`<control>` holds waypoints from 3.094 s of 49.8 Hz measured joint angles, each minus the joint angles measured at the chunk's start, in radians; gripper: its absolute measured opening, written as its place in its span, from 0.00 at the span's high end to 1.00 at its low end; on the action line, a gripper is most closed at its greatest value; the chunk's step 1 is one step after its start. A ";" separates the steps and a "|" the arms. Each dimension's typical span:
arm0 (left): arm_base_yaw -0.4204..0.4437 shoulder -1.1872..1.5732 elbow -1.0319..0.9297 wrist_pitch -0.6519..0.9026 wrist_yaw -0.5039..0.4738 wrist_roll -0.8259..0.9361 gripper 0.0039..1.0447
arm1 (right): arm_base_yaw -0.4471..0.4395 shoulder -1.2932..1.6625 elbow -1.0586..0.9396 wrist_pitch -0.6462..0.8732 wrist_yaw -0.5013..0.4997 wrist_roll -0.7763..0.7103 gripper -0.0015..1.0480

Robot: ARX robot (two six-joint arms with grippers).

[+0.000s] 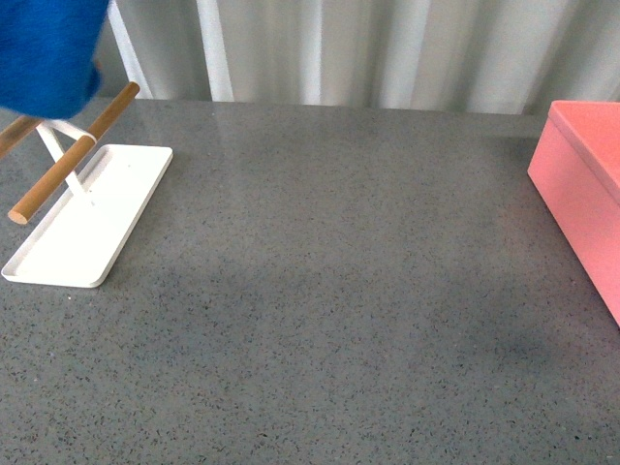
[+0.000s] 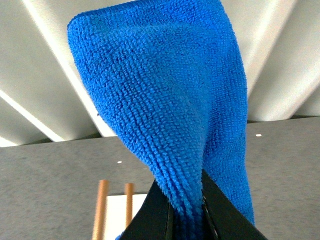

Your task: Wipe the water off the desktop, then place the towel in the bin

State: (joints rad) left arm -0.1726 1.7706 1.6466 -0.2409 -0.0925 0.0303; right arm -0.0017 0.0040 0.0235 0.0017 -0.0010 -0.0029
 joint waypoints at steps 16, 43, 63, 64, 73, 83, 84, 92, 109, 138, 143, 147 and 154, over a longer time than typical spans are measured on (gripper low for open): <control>-0.253 -0.021 -0.180 0.122 0.119 -0.300 0.96 | 0.000 0.000 0.000 0.000 0.000 0.000 0.07; -0.338 0.003 -0.446 0.521 0.504 -0.489 0.96 | 0.000 0.000 0.000 0.000 0.000 0.000 0.07; -0.307 0.108 -0.321 0.528 0.477 -0.509 0.96 | -0.074 0.101 0.058 -0.155 -0.296 -0.016 0.07; -0.307 0.111 -0.314 0.528 0.470 -0.513 0.96 | -0.081 0.133 0.066 -0.163 -0.351 -0.017 0.07; -0.310 0.140 -0.269 0.494 0.454 -0.513 0.96 | -0.026 0.402 0.113 0.050 -0.417 -0.092 0.07; -0.312 0.147 -0.231 0.475 0.436 -0.514 0.96 | 0.018 0.941 0.240 0.422 -0.343 -0.291 0.07; -0.312 0.147 -0.229 0.475 0.436 -0.515 0.96 | 0.021 0.980 0.249 0.442 -0.341 -0.304 0.07; -0.302 0.147 -0.211 0.462 0.423 -0.531 0.96 | 0.045 1.192 0.280 0.570 -0.351 -0.335 0.07; -0.299 0.147 -0.201 0.461 0.413 -0.553 0.96 | 0.131 1.521 0.296 1.010 -0.433 -0.153 0.07; -0.319 0.146 -0.162 0.387 0.399 -0.583 0.96 | 0.172 1.817 0.550 1.136 -0.474 -0.065 0.07; -0.323 0.146 -0.154 0.383 0.394 -0.586 0.96 | 0.207 1.831 0.580 1.124 -0.461 -0.060 0.07; -0.326 0.146 -0.152 0.383 0.390 -0.592 0.96 | 0.248 1.846 0.597 1.117 -0.443 -0.057 0.16; -0.328 0.146 -0.149 0.378 0.387 -0.608 0.96 | 0.291 1.874 0.613 1.122 -0.424 -0.052 0.43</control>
State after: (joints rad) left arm -0.5003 1.9163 1.4975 0.1375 0.2947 -0.5777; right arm 0.2897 1.8782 0.6369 1.1240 -0.4248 -0.0547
